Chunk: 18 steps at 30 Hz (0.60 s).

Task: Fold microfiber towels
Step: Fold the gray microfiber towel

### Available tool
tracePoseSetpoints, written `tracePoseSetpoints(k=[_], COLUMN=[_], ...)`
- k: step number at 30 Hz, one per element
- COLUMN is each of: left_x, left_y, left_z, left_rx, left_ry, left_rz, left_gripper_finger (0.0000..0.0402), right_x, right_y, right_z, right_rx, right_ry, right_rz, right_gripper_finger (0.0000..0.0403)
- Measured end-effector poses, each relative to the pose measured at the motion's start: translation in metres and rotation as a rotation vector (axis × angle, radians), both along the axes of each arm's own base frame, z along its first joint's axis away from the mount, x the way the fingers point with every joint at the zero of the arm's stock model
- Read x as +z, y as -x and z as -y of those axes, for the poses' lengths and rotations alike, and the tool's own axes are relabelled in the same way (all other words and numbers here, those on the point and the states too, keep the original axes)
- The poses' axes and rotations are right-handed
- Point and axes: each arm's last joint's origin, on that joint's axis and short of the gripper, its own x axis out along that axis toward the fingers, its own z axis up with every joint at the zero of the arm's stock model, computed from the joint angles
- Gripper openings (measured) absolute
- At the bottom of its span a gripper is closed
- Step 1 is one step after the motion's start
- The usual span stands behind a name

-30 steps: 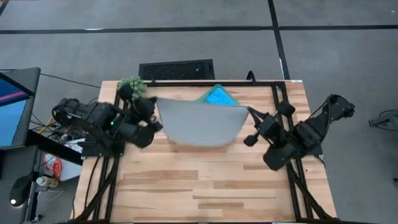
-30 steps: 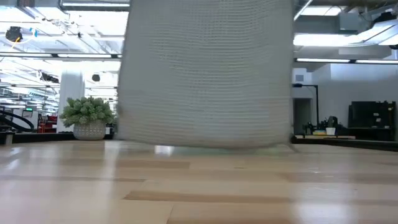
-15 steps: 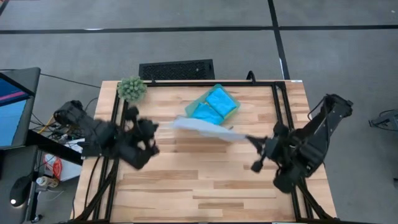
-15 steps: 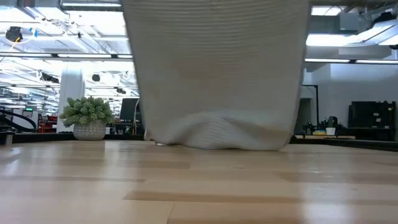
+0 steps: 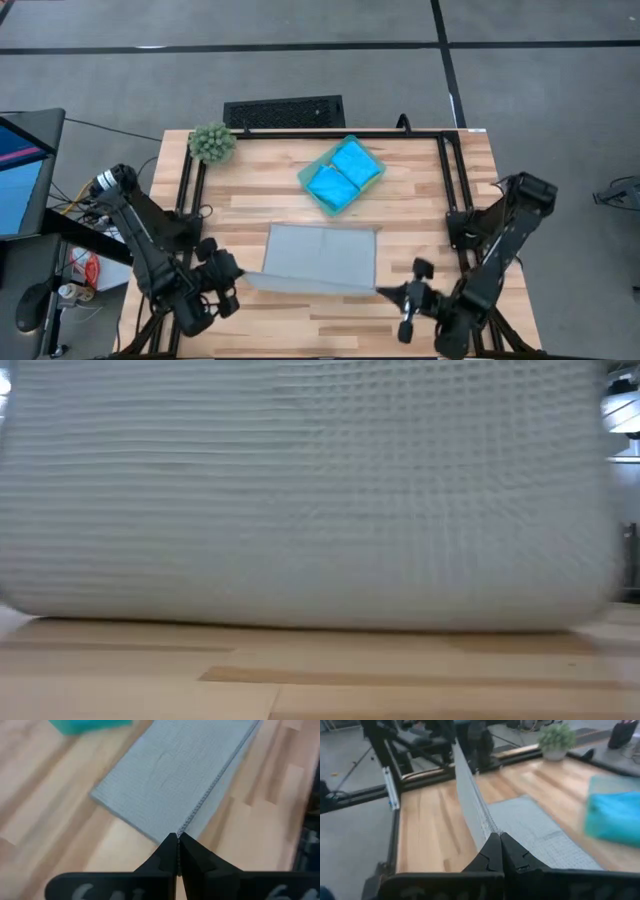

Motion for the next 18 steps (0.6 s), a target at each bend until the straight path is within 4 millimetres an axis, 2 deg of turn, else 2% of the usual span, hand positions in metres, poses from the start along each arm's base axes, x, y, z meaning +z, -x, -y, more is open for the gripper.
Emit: tracePoseSetpoints(k=[2,4,11,14,18], left_x=[-0.003,-0.005,-0.007,-0.017,-0.043], left_y=[0.003,0.004,-0.011,-0.022,-0.035], left_z=[0.003,0.003,-0.012,-0.020,-0.032], left_rx=[-0.005,0.004,0.055,0.074,0.103], left_ry=[0.014,-0.013,-0.163,-0.247,-0.287], left_rz=[0.008,0.028,0.078,0.037,-0.083], left_gripper_finger=[0.0000,0.0000,0.0000,0.0000,0.0000], right_x=[-0.014,-0.023,-0.038,-0.041,-0.044], right_y=[-0.005,-0.007,-0.011,-0.012,-0.018], right_z=[-0.008,-0.008,0.025,0.037,0.048], right_rx=[0.004,-0.023,-0.214,-0.267,-0.305], right_ry=[0.002,0.003,-0.015,-0.005,0.005], right_rz=[-0.008,-0.019,-0.114,-0.177,-0.228], right_gripper_finger=[0.0000,0.0000,0.0000,0.0000,0.0000])
